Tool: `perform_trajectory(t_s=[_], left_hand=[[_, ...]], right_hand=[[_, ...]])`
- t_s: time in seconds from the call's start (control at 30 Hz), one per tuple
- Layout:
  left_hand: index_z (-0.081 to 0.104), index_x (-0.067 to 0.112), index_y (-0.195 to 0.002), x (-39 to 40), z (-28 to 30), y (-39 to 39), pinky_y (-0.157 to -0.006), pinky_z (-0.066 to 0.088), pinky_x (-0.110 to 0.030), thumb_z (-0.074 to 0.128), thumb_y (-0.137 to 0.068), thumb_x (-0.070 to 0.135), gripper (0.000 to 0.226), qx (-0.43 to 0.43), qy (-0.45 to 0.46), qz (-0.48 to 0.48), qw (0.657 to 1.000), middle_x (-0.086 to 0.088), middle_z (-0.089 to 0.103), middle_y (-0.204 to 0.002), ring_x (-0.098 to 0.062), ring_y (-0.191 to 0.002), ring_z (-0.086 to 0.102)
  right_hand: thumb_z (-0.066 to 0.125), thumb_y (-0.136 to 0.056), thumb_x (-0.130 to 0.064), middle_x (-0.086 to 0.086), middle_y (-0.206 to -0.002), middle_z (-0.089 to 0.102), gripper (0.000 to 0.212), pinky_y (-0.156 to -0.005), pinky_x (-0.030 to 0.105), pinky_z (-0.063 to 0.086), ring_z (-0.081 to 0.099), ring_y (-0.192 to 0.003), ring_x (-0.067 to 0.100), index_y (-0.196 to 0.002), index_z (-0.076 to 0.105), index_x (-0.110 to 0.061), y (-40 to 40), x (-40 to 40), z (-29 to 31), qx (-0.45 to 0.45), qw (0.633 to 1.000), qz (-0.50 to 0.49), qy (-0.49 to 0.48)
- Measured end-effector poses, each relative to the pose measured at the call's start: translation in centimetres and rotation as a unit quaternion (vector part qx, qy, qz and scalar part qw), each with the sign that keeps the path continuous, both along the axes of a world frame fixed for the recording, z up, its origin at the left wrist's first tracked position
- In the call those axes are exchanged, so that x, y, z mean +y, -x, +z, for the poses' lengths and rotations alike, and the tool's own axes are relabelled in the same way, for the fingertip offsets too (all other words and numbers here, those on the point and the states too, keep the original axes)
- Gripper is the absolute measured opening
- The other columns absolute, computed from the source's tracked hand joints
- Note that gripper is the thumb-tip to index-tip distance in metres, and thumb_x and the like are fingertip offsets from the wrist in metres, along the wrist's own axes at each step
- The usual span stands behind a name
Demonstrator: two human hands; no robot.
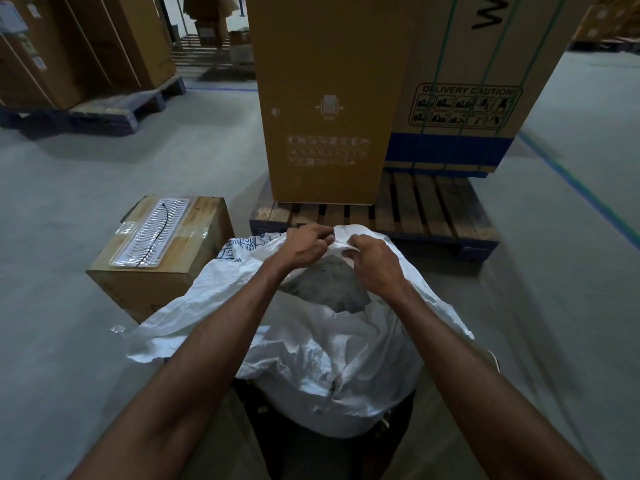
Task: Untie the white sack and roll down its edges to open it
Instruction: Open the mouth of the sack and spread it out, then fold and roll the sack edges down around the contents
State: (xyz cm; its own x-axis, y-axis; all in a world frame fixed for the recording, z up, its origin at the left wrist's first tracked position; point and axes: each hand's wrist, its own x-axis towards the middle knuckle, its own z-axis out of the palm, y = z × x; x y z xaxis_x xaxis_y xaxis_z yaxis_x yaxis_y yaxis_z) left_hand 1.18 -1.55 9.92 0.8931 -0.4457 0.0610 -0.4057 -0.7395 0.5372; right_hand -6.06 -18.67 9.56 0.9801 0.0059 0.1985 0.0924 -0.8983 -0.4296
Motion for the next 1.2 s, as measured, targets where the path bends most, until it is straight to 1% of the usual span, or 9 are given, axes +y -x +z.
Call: perform_trajectory(t_s=[0.17,0.3,0.5,0.6,0.7,0.87,0.97,1.1,1.2], left_hand=[[0.050,0.041,-0.130,0.4,0.1,0.3,-0.105,0.031,-0.054,0.044,-0.098,0.065,0.039,0.062,-0.015,-0.097,0.993,-0.004,0.060,-0.136,-0.024,-0.121,0.051],[0.064,0.027,-0.122,0.5,-0.9,0.1,-0.114,0.021,-0.054,0.051,-0.103,0.037,0.026,-0.117,-0.127,-0.093,0.981,-0.003,0.056,-0.130,-0.024,-0.128,0.043],[0.060,0.018,-0.082,0.0,-1.3,0.0,-0.086,0.037,-0.044,0.043,-0.102,0.028,0.027,-0.031,0.021,-0.041,0.998,-0.001,0.057,-0.083,-0.022,-0.089,0.049],[0.061,0.028,-0.100,0.1,-0.7,0.0,-0.096,0.037,-0.047,0.044,-0.101,0.050,0.028,0.038,0.050,-0.059,0.996,0.001,0.063,-0.099,-0.018,-0.099,0.054],[0.059,0.030,-0.125,0.2,-0.8,-0.4,-0.106,0.030,-0.049,0.051,-0.100,0.054,0.036,-0.003,-0.001,-0.091,0.996,0.000,0.061,-0.131,-0.019,-0.118,0.055],[0.066,0.015,-0.099,-0.3,-1.6,-0.6,-0.092,0.045,-0.047,0.057,-0.097,0.020,0.010,-0.076,0.021,-0.077,0.994,-0.006,0.068,-0.098,-0.026,-0.090,0.058],[0.064,0.012,-0.085,-0.4,-1.5,-0.3,-0.075,0.048,-0.044,0.054,-0.093,0.017,0.014,-0.013,0.064,-0.029,0.997,-0.008,0.065,-0.078,-0.029,-0.076,0.058],[0.062,0.016,-0.093,-1.1,-1.4,0.6,-0.075,0.043,-0.039,0.048,-0.091,0.040,0.028,0.054,0.055,-0.059,0.995,-0.005,0.064,-0.092,-0.025,-0.086,0.058],[0.064,0.018,-0.114,-1.2,-1.7,0.7,-0.081,0.049,-0.034,0.054,-0.099,0.041,0.030,0.001,0.063,-0.096,0.993,-0.002,0.067,-0.111,-0.017,-0.096,0.060]], right_hand=[[0.061,-0.101,-0.028,0.005,-0.096,0.066,0.018,-0.071,0.037,0.050,0.063,-0.087,0.023,-0.100,0.075,-0.016,-0.8,-1.4,0.0,0.056,0.995,0.028,-0.073],[0.065,-0.098,-0.030,0.004,-0.082,0.065,0.015,-0.068,0.041,0.051,0.060,-0.074,0.021,-0.092,0.073,-0.018,-0.9,-1.1,-0.2,0.032,0.992,0.019,-0.121],[0.052,-0.104,-0.038,-0.002,-0.082,0.056,0.031,-0.064,0.039,0.049,0.056,-0.075,0.020,-0.078,0.057,-0.021,-1.0,-1.2,0.4,-0.006,1.000,0.003,0.006],[0.052,-0.104,-0.037,-0.004,-0.078,0.061,0.030,-0.063,0.037,0.047,0.059,-0.074,0.019,-0.078,0.057,-0.024,-1.4,-1.4,0.5,0.032,0.999,-0.004,-0.044],[0.053,-0.104,-0.038,-0.003,-0.080,0.064,0.028,-0.067,0.041,0.052,0.061,-0.074,0.018,-0.083,0.063,-0.023,-2.2,-1.6,0.1,0.057,0.993,-0.015,-0.106],[0.062,-0.100,-0.039,-0.003,-0.085,0.064,0.021,-0.067,0.036,0.049,0.060,-0.077,0.016,-0.086,0.063,-0.022,-1.9,-1.9,0.1,0.047,0.988,0.023,-0.143],[0.064,-0.098,-0.035,-0.004,-0.094,0.063,0.013,-0.072,0.037,0.051,0.059,-0.084,0.016,-0.097,0.063,-0.022,-1.4,-2.4,-0.2,0.019,0.992,0.046,-0.114],[0.054,-0.103,-0.025,-0.005,-0.089,0.067,0.019,-0.075,0.040,0.053,0.063,-0.083,0.017,-0.088,0.064,-0.021,-1.4,-2.2,-0.6,0.066,0.990,-0.006,-0.124],[0.052,-0.102,-0.025,0.000,-0.085,0.065,0.026,-0.075,0.041,0.050,0.063,-0.083,0.021,-0.078,0.061,-0.020,-2.2,-2.6,-0.5,0.096,0.980,-0.042,-0.172]])
